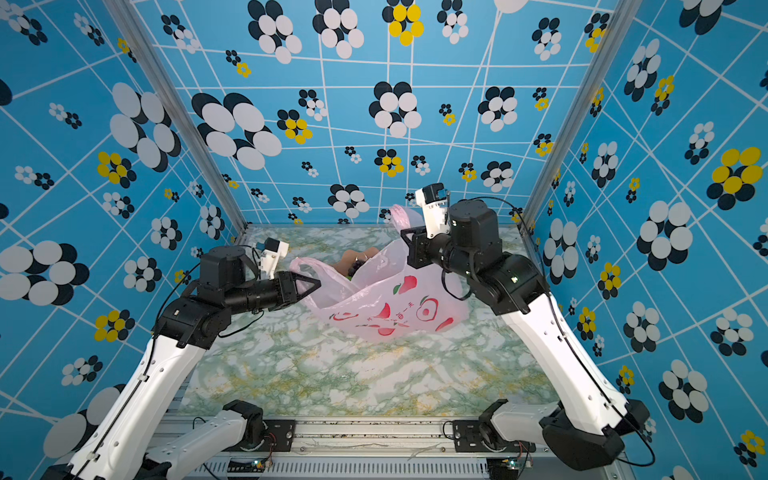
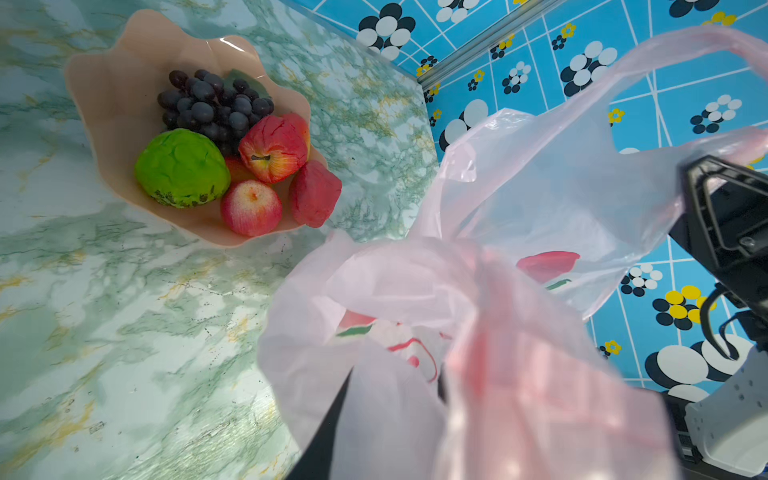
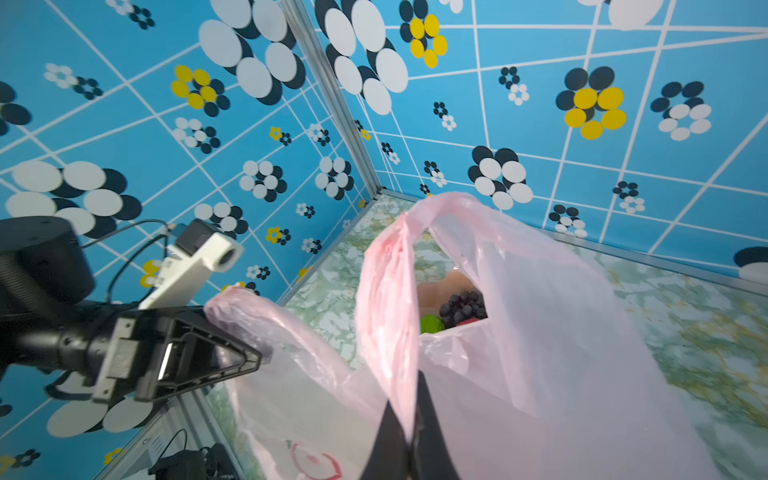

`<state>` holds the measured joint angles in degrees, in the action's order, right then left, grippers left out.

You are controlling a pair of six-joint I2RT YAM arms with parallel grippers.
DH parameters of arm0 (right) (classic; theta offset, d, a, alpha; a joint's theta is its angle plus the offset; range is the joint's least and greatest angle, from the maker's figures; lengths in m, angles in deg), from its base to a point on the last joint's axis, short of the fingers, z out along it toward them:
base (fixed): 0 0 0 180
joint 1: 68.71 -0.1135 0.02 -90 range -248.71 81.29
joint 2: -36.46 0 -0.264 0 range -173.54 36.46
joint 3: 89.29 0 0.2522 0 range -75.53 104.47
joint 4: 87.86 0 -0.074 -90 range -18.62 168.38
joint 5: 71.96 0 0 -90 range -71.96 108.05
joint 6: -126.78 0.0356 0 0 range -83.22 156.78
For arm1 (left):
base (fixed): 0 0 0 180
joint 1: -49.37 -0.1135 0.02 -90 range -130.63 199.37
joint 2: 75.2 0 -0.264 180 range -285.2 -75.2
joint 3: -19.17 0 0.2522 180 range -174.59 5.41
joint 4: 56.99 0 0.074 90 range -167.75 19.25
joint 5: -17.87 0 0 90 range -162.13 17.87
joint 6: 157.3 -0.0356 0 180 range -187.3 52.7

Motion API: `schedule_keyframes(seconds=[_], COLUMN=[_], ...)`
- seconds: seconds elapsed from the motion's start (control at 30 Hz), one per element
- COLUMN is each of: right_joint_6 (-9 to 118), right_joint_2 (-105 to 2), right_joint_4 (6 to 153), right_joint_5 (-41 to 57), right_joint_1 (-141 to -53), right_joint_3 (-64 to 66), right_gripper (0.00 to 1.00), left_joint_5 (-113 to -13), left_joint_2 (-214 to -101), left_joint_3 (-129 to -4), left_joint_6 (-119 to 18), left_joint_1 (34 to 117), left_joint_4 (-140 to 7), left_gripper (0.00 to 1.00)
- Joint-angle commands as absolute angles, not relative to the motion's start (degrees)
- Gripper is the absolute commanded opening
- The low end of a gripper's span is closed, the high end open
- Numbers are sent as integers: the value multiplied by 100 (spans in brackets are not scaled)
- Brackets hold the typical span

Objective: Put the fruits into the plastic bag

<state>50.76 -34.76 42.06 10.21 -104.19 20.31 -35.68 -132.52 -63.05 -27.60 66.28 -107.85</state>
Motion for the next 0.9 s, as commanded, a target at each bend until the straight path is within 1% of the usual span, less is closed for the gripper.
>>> schedule_keyframes(seconds=[0.0, 0.07, 0.27, 0.3, 0.33, 0.47, 0.57, 0.6, 0.87], right_joint_6=[4876, 4878, 5063, 5065, 5064, 5058, 5059, 5071, 5199], right_joint_2=[-3517, -3414, -3201, -3202, -3209, -3247, -3263, -3265, -3309], right_joint_4=[4288, 4246, 4505, 4521, 4521, 4524, 4533, 4536, 4617], right_joint_5=[654, 751, 637, 636, 644, 627, 604, 600, 401], right_joint_1=[-10492, -10492, -10490, -10492, -10491, -10492, -10492, -10490, -10500], right_joint_3=[1670, 1458, 1072, 1043, 1025, 968, 957, 955, 922], right_gripper=[0, 0, 0, 0, 0, 0, 0, 0, 0], left_joint_5=[-3354, -3287, -2964, -2887, -2859, -2897, -2961, -3009, -3486], left_joint_2=[-13229, -13249, -13338, -13360, -13386, -13485, -13547, -13565, -13693], left_joint_3=[-6289, -6307, -6106, -6063, -6051, -6169, -6265, -6291, -6672], left_joint_6=[-2691, -2720, -2703, -2687, -2696, -3048, -3291, -3369, -4349], left_joint_1=[6636, 6638, 6665, 6676, 6692, 6776, 6826, 6835, 6844], left_joint_4=[-10407, -10439, -10298, -10235, -10229, -10517, -10729, -10793, -11276], left_gripper=[37, 38, 38, 42, 50, 71, 88, 100, 99])
